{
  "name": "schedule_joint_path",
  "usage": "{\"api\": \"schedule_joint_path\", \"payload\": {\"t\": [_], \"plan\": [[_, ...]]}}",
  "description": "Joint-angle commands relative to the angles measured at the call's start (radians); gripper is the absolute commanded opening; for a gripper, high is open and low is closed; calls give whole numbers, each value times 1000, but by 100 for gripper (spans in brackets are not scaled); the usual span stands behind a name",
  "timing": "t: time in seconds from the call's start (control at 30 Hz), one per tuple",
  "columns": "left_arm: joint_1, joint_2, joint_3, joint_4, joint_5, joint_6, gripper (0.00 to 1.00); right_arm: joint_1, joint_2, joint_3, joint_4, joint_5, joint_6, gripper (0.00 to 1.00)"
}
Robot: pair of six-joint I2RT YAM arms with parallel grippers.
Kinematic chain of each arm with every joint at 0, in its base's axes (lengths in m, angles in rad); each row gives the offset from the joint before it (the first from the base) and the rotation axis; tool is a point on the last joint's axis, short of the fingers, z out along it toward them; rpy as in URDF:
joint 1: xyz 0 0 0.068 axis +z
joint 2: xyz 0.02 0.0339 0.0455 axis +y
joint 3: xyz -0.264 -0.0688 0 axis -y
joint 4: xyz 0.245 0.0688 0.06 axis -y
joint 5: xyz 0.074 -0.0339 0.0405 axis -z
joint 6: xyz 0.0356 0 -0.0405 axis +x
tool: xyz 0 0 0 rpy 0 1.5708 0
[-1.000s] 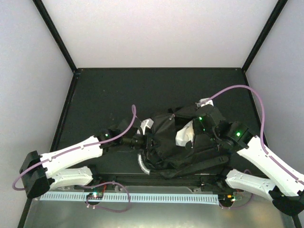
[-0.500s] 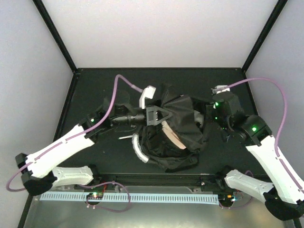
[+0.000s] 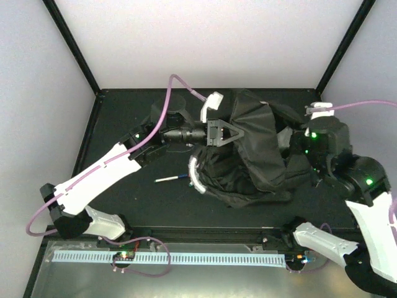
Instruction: Pack the student bag
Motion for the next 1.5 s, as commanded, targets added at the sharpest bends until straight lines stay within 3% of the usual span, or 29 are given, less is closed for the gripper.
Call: {"api": "schedule_joint_path", "payload": {"t": [0.0,0.13,0.33,0.37,0.53,0.67,0.77,0.97,1.07,1.27,1.47], "plan": [[79,-44,-99,48,46,45,7,-6,-24,-157,119,7,18,6],[124,-45,-241,57,62,82,7,-9,-30,-258,153,59,59,4],[169,-51,-276,3,73,166,11,-30,-42,-300,183,78,74,4],[180,-52,-277,-4,76,172,14,-34,-46,-301,187,81,73,4],[219,-57,-254,-96,107,295,51,-58,-48,-292,189,149,86,4],[234,-75,-224,-294,-11,444,77,-80,-49,-279,185,174,95,4],[257,-131,-250,-367,-110,492,85,-87,-47,-281,186,173,86,4],[280,-336,-423,-300,-283,523,85,-89,-54,-288,197,142,76,4],[280,-366,-486,-340,-382,540,84,-90,-67,-291,210,124,67,4],[280,-242,-518,-449,-481,545,66,-90,-82,-295,228,105,47,5],[278,-49,-522,-423,-537,542,55,-90,-89,-304,235,75,40,5]]}}
